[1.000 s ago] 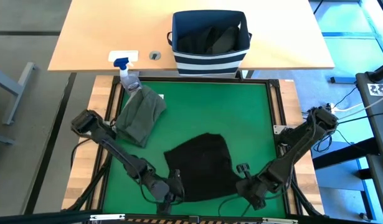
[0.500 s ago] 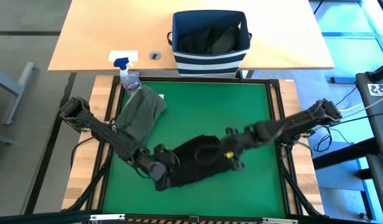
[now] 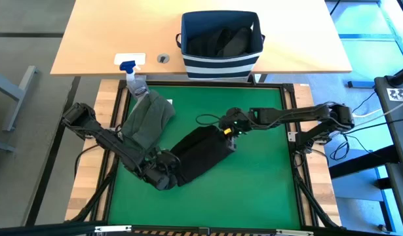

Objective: Fold Laundry from Bin
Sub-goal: Fold the black shirt

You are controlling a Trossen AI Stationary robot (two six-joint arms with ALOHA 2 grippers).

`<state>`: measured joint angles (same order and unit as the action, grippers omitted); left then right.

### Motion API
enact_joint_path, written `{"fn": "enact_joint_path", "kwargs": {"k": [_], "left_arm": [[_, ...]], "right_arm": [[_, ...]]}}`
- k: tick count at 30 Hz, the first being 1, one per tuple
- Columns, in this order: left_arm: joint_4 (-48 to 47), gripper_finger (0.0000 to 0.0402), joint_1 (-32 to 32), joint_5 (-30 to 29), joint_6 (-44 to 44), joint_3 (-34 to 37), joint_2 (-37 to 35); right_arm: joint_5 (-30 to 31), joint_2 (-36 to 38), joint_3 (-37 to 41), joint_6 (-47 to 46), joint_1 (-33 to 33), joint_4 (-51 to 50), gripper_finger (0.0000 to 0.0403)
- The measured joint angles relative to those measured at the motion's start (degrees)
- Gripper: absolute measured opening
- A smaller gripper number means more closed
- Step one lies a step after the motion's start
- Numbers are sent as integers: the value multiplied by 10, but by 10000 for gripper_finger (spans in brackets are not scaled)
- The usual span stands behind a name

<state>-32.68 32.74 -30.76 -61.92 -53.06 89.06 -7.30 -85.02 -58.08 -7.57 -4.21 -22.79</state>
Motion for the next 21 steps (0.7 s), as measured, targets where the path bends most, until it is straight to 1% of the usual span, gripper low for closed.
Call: {"fn": "enact_joint_path", "kwargs": {"k": [3,6,10,16,18,21], "left_arm": [[-3,29,13,-28,-49,21,0],[-13,30,30,-65,-96,30,0],[-36,30,50,-97,-170,44,-1],[-111,30,58,-101,-277,65,-1],[-136,30,59,-101,-294,69,-1],[-156,30,59,-92,-291,72,-1]], "right_arm": [[0,-10,15,3,-19,56,19],[15,-31,16,2,-32,119,19],[37,-73,15,-31,-34,215,18],[95,-136,16,-42,-34,292,27],[97,-152,16,-42,-34,309,29],[99,-173,16,-42,-34,355,30]]}}
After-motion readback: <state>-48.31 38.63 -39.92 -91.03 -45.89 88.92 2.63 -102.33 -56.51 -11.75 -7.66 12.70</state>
